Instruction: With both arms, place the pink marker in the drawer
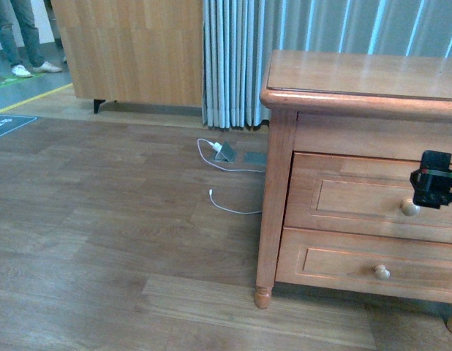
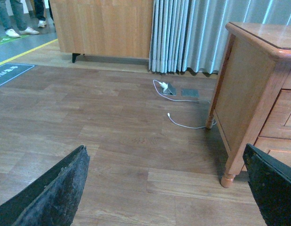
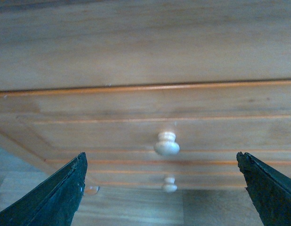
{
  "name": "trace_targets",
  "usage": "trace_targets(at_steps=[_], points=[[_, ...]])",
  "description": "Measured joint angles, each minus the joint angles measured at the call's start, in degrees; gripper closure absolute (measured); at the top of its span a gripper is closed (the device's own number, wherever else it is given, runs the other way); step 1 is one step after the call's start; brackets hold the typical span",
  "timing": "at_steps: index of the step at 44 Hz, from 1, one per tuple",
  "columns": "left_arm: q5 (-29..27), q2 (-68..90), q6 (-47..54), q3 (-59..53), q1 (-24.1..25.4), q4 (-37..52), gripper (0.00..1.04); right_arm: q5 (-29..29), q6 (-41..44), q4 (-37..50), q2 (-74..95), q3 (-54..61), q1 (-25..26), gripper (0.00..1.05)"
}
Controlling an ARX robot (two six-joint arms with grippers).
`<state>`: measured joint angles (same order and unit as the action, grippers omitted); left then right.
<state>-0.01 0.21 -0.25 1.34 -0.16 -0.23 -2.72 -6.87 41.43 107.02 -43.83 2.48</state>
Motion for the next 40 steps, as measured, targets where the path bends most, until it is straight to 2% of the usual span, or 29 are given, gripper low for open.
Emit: trace_targets(at_steps=[8,15,22,28,35,37,40], points=[[0.0,0.0,0.0,0.0,0.0,0.0,0.06,-6.8,-0.3,-8.1,-18.1,11.5,4.0,0.08],[0.0,0.0,0.0,0.0,0.0,0.0,0.06,-14.7,0.5,-20.1,-37.4,19.7,9.2,0.08],[0.0,0.0,0.0,0.0,0.0,0.0,0.06,-22.3,1.4,-33.2,-53.9,23.4,16.6,0.08],[0.0,0.0,0.0,0.0,0.0,0.0,0.06,-25.8,1.0,-37.7,-60.2,24.6,21.6,0.08],[0.0,0.0,0.0,0.0,0.0,0.0,0.06,-26.0,1.0,-38.0,-61.3,24.9,22.7,0.08],[0.0,0.0,0.0,0.0,0.0,0.0,0.06,-22.3,2.4,-28.7,-61.4,28.2,21.7,0.15],[0.0,0.0,0.0,0.0,0.0,0.0,0.06,-17.2,4.5,-12.3,-63.8,35.2,18.7,0.31]])
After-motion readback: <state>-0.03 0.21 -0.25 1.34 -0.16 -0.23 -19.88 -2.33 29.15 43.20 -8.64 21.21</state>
